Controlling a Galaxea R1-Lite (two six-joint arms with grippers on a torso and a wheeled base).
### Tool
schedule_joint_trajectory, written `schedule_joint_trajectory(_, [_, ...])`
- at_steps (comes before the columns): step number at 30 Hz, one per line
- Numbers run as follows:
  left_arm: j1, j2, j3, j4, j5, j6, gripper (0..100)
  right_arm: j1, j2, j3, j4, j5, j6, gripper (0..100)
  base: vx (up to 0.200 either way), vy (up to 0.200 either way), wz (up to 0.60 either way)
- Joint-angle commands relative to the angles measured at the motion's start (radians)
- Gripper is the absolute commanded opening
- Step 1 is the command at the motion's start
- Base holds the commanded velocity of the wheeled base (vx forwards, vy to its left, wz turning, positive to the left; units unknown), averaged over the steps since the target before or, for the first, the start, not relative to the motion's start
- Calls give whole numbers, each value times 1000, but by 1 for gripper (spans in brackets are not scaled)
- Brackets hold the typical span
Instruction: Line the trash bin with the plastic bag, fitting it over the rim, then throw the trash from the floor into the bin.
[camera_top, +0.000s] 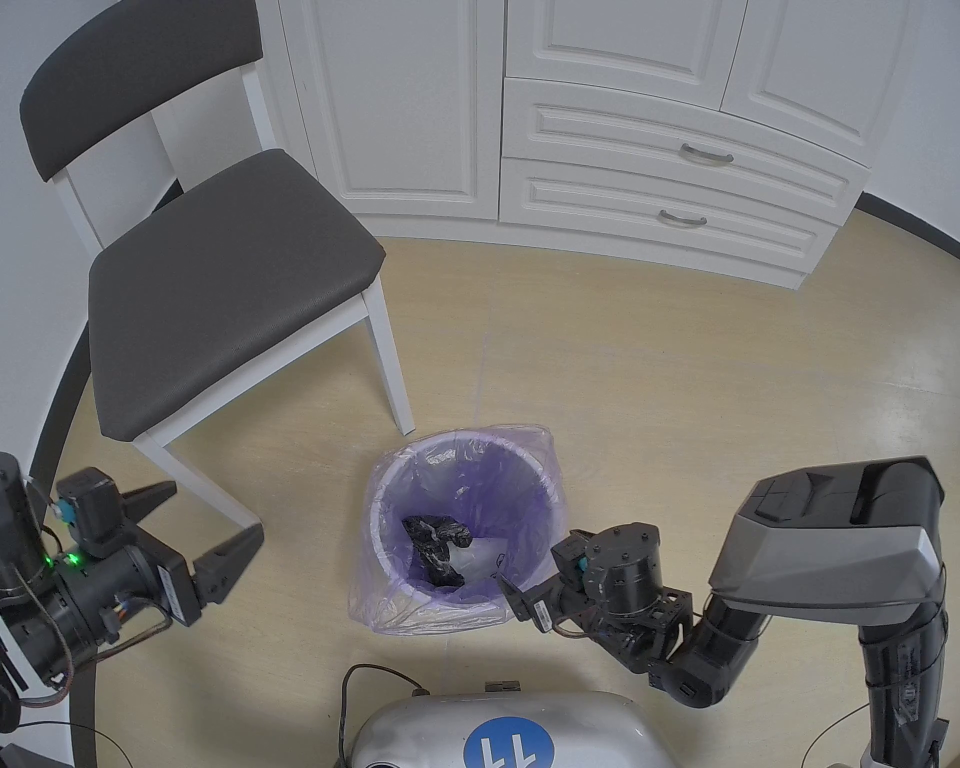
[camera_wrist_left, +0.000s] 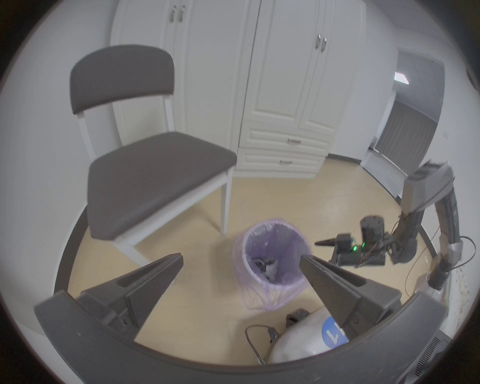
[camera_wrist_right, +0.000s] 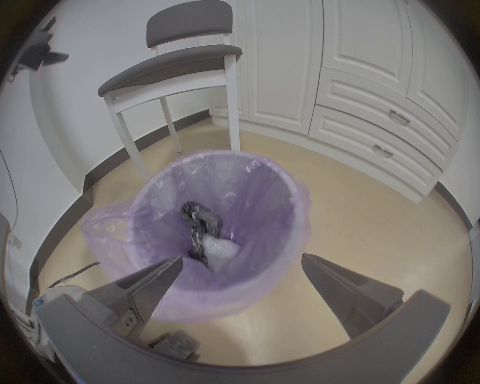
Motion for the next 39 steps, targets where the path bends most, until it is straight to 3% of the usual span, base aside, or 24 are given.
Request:
schedule_joint_trajectory(1, [-51, 189, 20, -10, 27, -21, 100, 0, -160, 170, -8, -16, 85, 100, 0, 0, 0])
schedule_joint_trajectory(11, [-51, 331, 45, -60, 45, -62, 100, -1, -200, 265, -11, -16, 213, 100, 0, 0, 0])
schedule_joint_trajectory(16, [-51, 460, 57, -122, 54, -65, 100, -26, -162, 265, -13, -16, 222, 100, 0, 0, 0])
schedule_joint_trajectory(24, [-51, 663, 101, -318, 110, -65, 100, -52, -77, 262, -16, -16, 220, 100, 0, 0, 0])
schedule_joint_trajectory(30, [-77, 897, 129, -557, 111, -87, 100, -79, -79, 259, -16, -14, 216, 100, 0, 0, 0])
schedule_joint_trajectory(31, [-99, 985, 127, -665, 122, -125, 100, -81, -96, 261, -16, -14, 216, 100, 0, 0, 0])
schedule_joint_trajectory(32, [-99, 985, 127, -665, 122, -125, 100, -81, -96, 261, -16, -14, 216, 100, 0, 0, 0])
schedule_joint_trajectory(33, [-126, 1088, 124, -794, 139, -166, 100, -86, -123, 264, -14, -14, 214, 100, 0, 0, 0])
schedule_joint_trajectory(35, [-132, 1137, 118, -850, 149, -179, 100, -87, -133, 265, -14, -14, 213, 100, 0, 0, 0])
schedule_joint_trajectory(36, [-135, 1233, 95, -936, 195, -188, 100, -95, -154, 264, -11, -14, 213, 100, 0, 0, 0])
schedule_joint_trajectory(39, [-131, 1279, 28, -912, 263, -209, 100, -109, -182, 268, -7, -11, 211, 100, 0, 0, 0])
